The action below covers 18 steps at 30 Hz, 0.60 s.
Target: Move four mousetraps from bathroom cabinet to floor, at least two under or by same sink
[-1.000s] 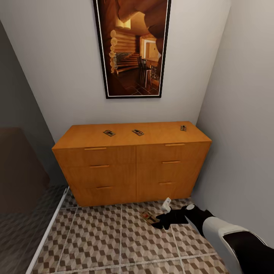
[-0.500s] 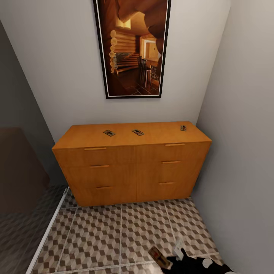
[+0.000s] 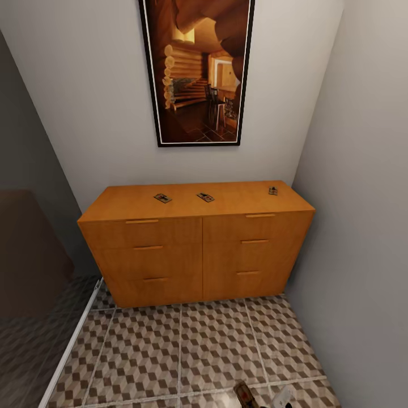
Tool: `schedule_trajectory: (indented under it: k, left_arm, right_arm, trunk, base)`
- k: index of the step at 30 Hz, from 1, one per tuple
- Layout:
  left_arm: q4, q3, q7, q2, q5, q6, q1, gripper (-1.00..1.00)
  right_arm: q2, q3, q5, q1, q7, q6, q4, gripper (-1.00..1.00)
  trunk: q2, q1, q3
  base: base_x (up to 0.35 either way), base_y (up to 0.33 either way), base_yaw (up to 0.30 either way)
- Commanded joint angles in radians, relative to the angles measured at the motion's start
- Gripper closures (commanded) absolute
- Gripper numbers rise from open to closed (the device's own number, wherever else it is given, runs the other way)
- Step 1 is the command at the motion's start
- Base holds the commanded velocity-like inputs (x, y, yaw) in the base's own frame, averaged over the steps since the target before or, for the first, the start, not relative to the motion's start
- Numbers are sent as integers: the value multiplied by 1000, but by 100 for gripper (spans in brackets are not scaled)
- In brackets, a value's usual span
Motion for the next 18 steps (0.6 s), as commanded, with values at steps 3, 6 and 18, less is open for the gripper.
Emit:
schedule_trajectory:
  k: [3,6,18]
  left_arm:
    - [-247,-5,1,-17,0,260,0,-100]
    - [-407,-6,1,-65,-5,386,0,-100]
    - [-778,-129,4,-180,-45,789,-141,-100]
  right_arm:
    - [-5,7,-116,12,-14,-9,0,100]
    - [-14,7,-202,24,-29,-23,0,100]
    - [-20,7,-334,60,-195,-94,1,100]
  trunk:
    - [0,0,-1]
    - [0,0,-1]
    - [0,0,-1]
  base:
    - [0,0,0]
    - [0,0,0]
    - [0,0,0]
